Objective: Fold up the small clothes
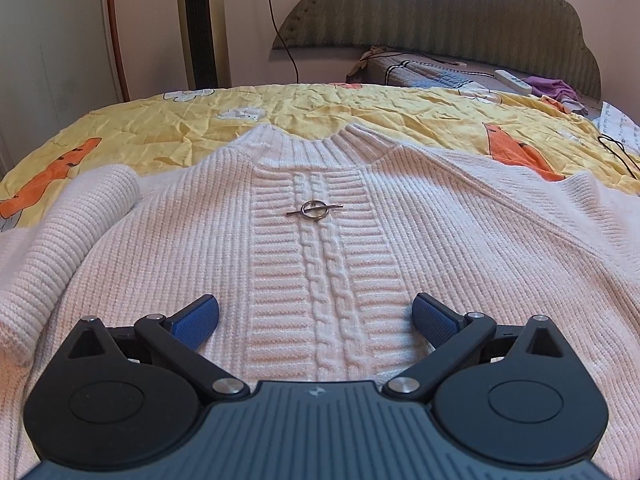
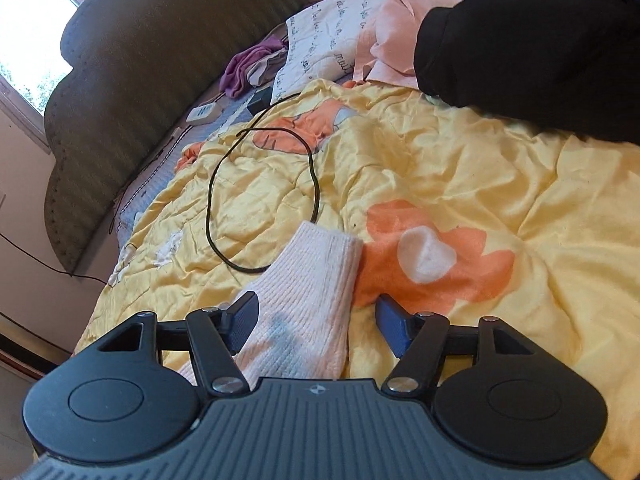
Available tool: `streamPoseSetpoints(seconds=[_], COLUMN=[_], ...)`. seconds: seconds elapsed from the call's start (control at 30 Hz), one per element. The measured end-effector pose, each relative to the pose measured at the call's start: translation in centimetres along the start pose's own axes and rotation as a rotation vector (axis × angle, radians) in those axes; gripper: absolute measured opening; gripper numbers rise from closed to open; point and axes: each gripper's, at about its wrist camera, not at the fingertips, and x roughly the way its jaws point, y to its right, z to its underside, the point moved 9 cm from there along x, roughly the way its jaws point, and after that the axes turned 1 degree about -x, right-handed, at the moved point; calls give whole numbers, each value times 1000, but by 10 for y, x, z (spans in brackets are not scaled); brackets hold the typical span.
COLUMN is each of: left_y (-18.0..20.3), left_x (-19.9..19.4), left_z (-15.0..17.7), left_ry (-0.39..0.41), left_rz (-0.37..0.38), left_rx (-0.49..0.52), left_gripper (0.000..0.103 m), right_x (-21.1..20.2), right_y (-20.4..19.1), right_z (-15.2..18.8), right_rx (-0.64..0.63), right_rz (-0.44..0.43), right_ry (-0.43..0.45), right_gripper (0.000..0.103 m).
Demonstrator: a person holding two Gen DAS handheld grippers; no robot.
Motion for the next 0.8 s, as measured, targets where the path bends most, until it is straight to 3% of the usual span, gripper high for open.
streamPoseSetpoints(seconds=[0.07, 0.13, 0.2, 0.23, 0.4, 0.53, 0.6, 0.67, 0.8], left_y=[0, 0, 0, 0, -2, -10, -16, -23, -34], left_x=[0, 0, 0, 0, -1, -12, -25, -41, -58], left_z=[0, 0, 0, 0, -1, -8, -17, -30, -46], left_ry=[0, 0, -1, 0, -2, -9, 6, 29, 37], left_rz=[0, 0, 1, 2, 19, 73, 139, 252, 604], left_rx=[0, 0, -1, -1, -13, -88, -169, -291, -589], left_gripper=[103, 103, 103, 103, 103, 103, 103, 103, 103], right_x=[4, 10, 13, 12, -4, -34, -53, -72, -100], right_y=[-2, -4, -3, -2, -12, -63, -100, -142, -224], right_z=[-4, -3, -1, 1, 5, 19, 36, 63, 138], right_rx=[6, -24, -59, -63, -58, -119, -155, -196, -250], right_rz=[-14, -15, 3, 2, -56, -188, -284, -401, -626], right_ry=[1, -11, -22, -20, 36, 68, 66, 38, -67], right_gripper=[61, 50, 22, 15, 15, 15, 15, 15, 15])
